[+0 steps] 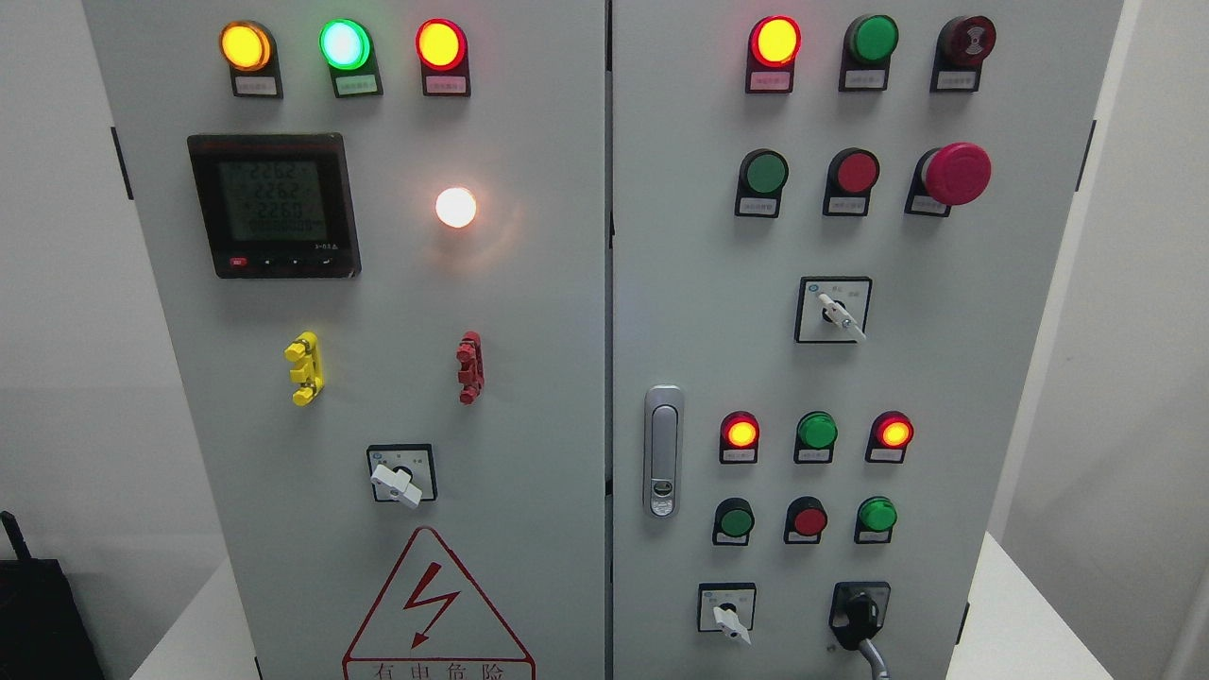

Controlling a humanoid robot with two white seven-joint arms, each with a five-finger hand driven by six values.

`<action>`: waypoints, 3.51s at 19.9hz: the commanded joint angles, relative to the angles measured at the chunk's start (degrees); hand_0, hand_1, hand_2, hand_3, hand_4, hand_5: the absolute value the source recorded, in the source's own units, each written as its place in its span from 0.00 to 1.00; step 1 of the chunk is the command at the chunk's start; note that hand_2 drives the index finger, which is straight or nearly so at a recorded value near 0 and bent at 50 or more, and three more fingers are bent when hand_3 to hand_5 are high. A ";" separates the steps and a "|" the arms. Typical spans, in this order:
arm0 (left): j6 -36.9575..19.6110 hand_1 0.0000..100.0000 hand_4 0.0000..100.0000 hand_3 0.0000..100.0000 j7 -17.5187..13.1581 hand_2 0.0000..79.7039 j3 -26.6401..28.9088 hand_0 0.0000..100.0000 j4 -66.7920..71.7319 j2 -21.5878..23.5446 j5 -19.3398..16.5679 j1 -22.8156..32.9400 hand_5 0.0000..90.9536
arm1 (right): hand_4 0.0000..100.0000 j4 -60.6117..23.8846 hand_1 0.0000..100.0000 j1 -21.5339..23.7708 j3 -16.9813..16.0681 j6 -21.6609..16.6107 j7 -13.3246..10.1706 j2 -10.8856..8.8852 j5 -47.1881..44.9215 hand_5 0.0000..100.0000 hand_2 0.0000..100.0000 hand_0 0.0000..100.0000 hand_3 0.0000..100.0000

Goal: Trip black knob to open circuit

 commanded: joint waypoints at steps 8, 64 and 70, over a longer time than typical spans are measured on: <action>0.07 0.39 0.00 0.00 0.02 0.00 0.05 0.12 0.06 -0.03 0.14 -0.11 0.00 | 1.00 -2.69 0.96 -1.97 3.02 -1.35 1.52 0.39 0.51 0.94 0.00 0.92 1.00; 0.07 0.39 0.00 0.00 0.02 0.00 0.05 0.12 0.06 -0.03 0.14 -0.03 0.00 | 1.00 -1.28 0.98 0.14 -3.92 -2.05 0.91 -0.49 -1.33 0.94 0.00 0.94 1.00; 0.07 0.39 0.00 0.00 0.02 0.00 0.05 0.12 0.06 -0.03 0.14 -0.03 0.00 | 1.00 -2.51 0.98 1.20 -4.01 -2.67 0.82 -0.31 -1.33 0.94 0.00 0.95 1.00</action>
